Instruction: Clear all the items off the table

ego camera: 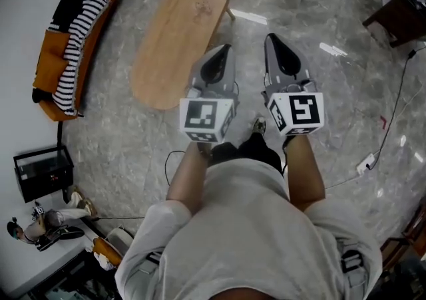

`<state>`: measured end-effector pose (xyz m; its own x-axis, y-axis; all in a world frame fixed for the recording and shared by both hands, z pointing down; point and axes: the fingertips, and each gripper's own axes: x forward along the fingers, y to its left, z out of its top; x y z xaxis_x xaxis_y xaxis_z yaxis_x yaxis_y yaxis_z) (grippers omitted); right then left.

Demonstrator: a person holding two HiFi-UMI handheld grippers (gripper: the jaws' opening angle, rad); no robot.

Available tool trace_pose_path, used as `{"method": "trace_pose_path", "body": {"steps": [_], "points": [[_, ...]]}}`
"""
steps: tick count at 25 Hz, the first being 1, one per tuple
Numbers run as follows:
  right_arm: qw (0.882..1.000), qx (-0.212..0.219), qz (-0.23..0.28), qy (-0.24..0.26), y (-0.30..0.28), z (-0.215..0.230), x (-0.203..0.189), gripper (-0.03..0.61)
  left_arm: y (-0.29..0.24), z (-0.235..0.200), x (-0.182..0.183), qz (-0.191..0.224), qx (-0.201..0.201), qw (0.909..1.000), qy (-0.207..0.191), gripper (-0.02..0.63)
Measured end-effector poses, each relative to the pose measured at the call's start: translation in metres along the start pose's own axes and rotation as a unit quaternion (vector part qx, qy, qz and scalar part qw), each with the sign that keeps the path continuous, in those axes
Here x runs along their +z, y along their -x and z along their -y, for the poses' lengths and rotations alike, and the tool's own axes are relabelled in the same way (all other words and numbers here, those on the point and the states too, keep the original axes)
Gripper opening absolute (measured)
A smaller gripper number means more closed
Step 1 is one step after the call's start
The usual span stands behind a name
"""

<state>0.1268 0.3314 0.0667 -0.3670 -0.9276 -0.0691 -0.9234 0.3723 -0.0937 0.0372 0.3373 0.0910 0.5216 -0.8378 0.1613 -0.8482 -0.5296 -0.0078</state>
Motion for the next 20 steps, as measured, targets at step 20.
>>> {"method": "trace_pose_path", "body": {"steps": [20], "points": [[0.998,-0.006,-0.061,-0.004,-0.161,0.046,-0.051,0.006,-0.14,-0.121,-0.014,-0.017,-0.009,0.9992,0.036,0.021]]}}
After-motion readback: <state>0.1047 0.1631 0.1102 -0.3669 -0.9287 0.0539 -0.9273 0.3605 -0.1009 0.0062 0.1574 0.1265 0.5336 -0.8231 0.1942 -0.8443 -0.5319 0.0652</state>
